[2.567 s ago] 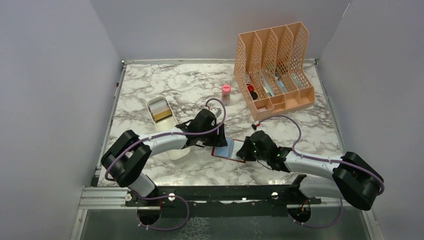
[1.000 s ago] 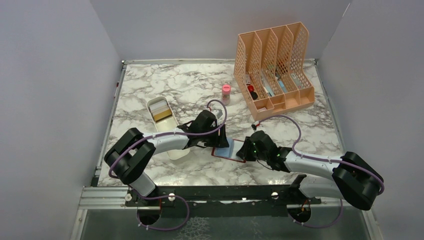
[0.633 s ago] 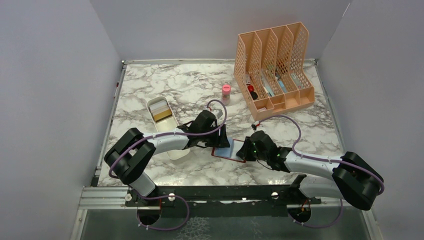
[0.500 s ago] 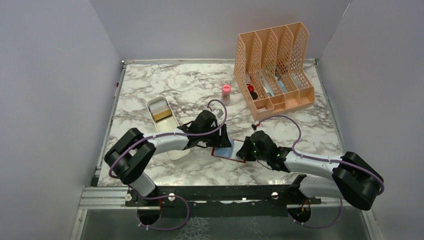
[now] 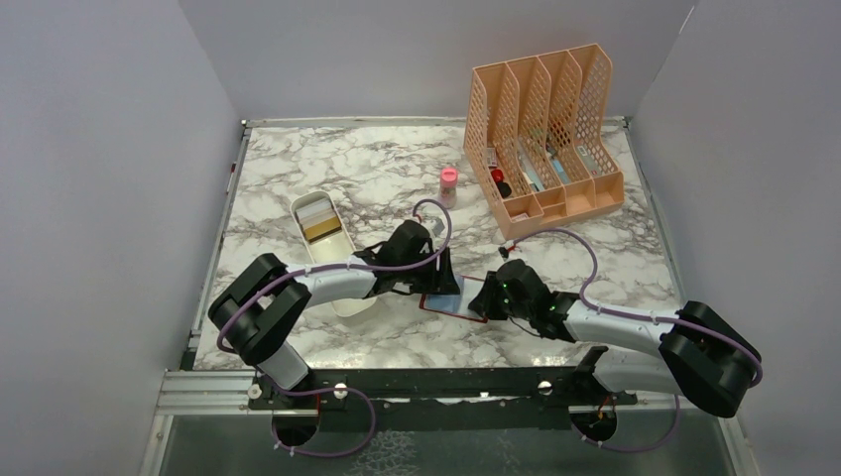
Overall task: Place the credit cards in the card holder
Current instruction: Open the card holder at the center of the board.
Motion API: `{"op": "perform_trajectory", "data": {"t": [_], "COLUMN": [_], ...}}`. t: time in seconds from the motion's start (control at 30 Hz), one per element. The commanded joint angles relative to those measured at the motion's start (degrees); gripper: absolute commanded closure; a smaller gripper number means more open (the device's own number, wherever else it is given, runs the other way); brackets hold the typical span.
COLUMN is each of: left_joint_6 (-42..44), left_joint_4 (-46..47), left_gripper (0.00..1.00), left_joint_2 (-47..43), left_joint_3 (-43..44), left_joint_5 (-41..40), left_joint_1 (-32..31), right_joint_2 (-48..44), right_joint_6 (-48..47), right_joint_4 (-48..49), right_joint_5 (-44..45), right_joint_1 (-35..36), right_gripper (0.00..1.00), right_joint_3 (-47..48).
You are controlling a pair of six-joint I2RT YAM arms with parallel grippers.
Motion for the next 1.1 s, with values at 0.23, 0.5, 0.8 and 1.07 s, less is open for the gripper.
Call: {"op": "perform_trajectory", "data": {"t": [0.23, 0.5, 0.8, 1.07], "left_joint_6": [4.4, 3.9, 2.4, 1.9], "left_joint_4": [-8.4, -6.4, -3.8, -2.6], "left_gripper": [0.39, 0.39, 0.39, 0.39], "left_joint_2": [-1.4, -0.4, 0.1, 0.9], "left_joint_3": [3.2, 2.5, 1.6, 0.9], "left_joint_5": [-8.7, -7.0, -4.5, -4.2], "left_joint_1": [-0.2, -0.3, -0.3, -0.5], "right_joint_2": [-0.3, -0.6, -0.2, -0.8], "right_joint_6": [-1.0, -1.1, -1.0, -1.1], "right_joint_4": [1.0, 0.6, 0.9, 0.5], "right_joint_5": [-0.5, -0.2, -0.4, -0.2], "right_joint_1": [-0.3, -0.3, -0.3, -0.3], "right_gripper": [0.81, 0.81, 0.81, 0.81], "right_joint_3": [-0.9, -1.0, -0.8, -1.0]}}
